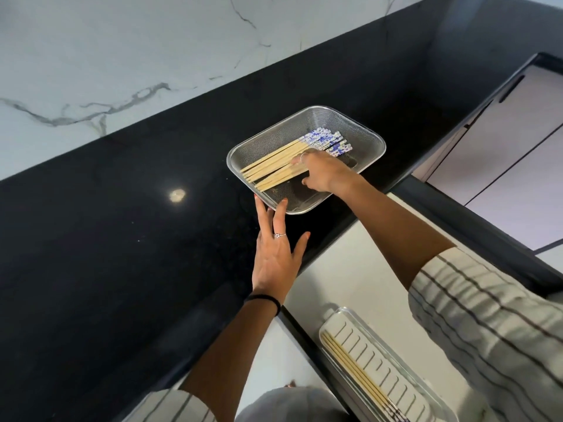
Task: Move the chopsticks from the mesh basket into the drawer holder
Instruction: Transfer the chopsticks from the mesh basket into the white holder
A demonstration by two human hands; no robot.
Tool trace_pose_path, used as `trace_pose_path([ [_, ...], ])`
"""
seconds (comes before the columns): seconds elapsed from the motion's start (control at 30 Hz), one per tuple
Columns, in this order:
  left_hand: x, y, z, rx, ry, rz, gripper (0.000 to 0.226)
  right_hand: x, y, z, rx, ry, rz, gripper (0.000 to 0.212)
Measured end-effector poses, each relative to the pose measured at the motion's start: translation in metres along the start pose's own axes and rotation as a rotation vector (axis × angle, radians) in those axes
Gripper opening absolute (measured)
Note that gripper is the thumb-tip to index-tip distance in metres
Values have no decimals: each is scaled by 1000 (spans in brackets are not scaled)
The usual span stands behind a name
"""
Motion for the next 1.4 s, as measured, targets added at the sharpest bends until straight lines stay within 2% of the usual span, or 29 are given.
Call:
trace_pose_path([
  [0.17,0,3,-3,-14,4,-1,66,-9,4,-6,152,-39,33,46],
  [0.27,-1,4,-5,-39,-8,-2,66,-11,6,-7,220,-62,45,52],
  [0.33,-1,6,-6,-55,-14,-7,65,-13,8,-5,273,-58,23,53],
  [0.4,-1,6,-7,-75,-20,-11,64,-13,11,-4,317,-48,-15,44],
  [0.5,0,5,-6,-77,-21,-15,64,-11,9,-4,340,-69,-17,37],
  [0.77,-1,5,-7,-78,-14,-16,64,-4,0,-8,387,-146,-3,36],
  [0.97,-2,5,-6,-78,-11,-16,63,1,-18,-12,365,-180,79,34],
  [1.13,-3,5,-4,-62,-8,-20,63,11,-54,-12,184,-132,230,34],
  [1.27,-2,5,-4,-37,0,-27,63,30,-91,-5,-267,-77,375,24],
  [1.4,-2,4,-4,-6,7,-25,64,72,-120,9,-534,-54,548,12],
])
Point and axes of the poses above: each hand's wrist, its own x-axis away from the middle knuckle, its own y-axis out of the palm, z = x × y, the point moved 6 cm from there along -x, towards the middle knuckle, and after that the axes turned 5 degrees about z, right-handed, at the moved point
